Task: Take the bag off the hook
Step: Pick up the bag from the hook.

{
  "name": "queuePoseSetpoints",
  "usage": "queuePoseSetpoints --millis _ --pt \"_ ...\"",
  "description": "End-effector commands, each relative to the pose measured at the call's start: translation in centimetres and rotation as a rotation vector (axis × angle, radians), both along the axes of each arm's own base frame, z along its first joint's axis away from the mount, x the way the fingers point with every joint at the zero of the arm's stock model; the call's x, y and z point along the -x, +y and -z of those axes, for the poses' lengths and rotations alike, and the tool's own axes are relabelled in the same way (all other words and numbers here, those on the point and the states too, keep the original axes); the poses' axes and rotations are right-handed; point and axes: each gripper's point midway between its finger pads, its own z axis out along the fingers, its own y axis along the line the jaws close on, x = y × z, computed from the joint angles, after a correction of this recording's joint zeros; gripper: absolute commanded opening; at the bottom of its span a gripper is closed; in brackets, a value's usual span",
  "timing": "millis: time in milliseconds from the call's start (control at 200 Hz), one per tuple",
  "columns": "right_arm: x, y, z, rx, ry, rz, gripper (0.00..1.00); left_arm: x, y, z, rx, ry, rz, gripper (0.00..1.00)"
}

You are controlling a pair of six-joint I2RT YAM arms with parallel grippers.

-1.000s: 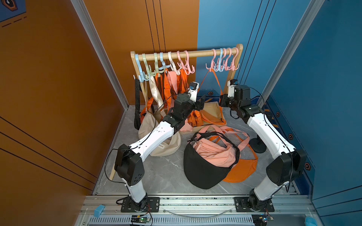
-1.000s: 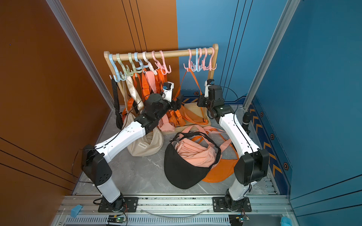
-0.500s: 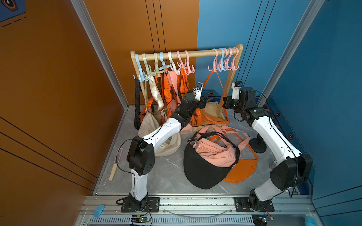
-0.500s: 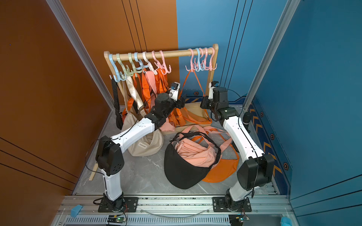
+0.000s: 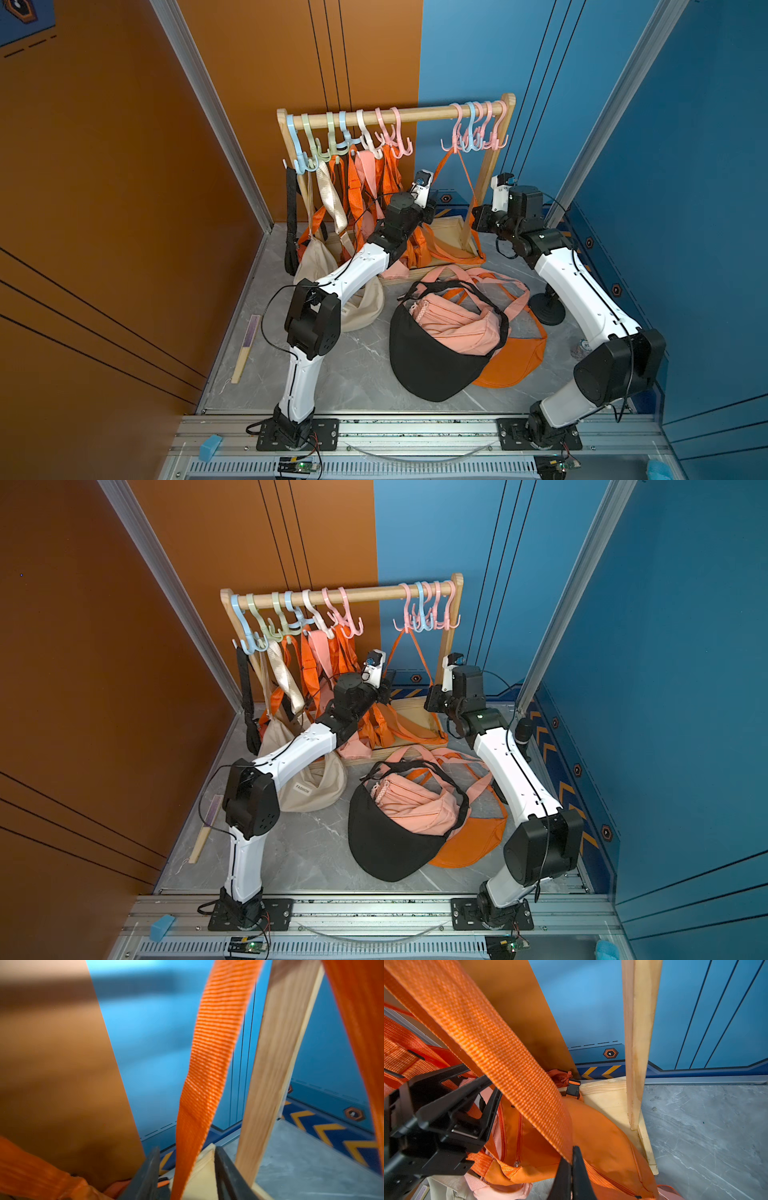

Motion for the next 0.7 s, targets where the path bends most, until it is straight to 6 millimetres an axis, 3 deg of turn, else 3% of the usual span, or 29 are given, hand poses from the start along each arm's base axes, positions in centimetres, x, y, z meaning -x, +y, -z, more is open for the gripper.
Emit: queuePoseSetpoints --millis 0,120,385,696 --pt "1.0 -0.6 0.5 -0.004 0.038 0.004 0.0 -0.2 -0.1 -2.3 0.041 -0.055 0.031 0.24" --pt "0.9 -0.9 0.3 -0.009 0.033 0.009 0.0 0.4 -0.3 -3.2 0.047 -0.07 0.058 0.0" --pt "0.8 -1.3 -1.5 -0.037 -0.002 0.015 0.0 2.5 0.0 -6.9 0.073 -0.121 0.093 0.0" --pt "1.0 -1.2 -5.7 -0.068 -0.068 0.005 0.0 4.3 1.0 -10.8 0.11 -0.146 0.1 0.0"
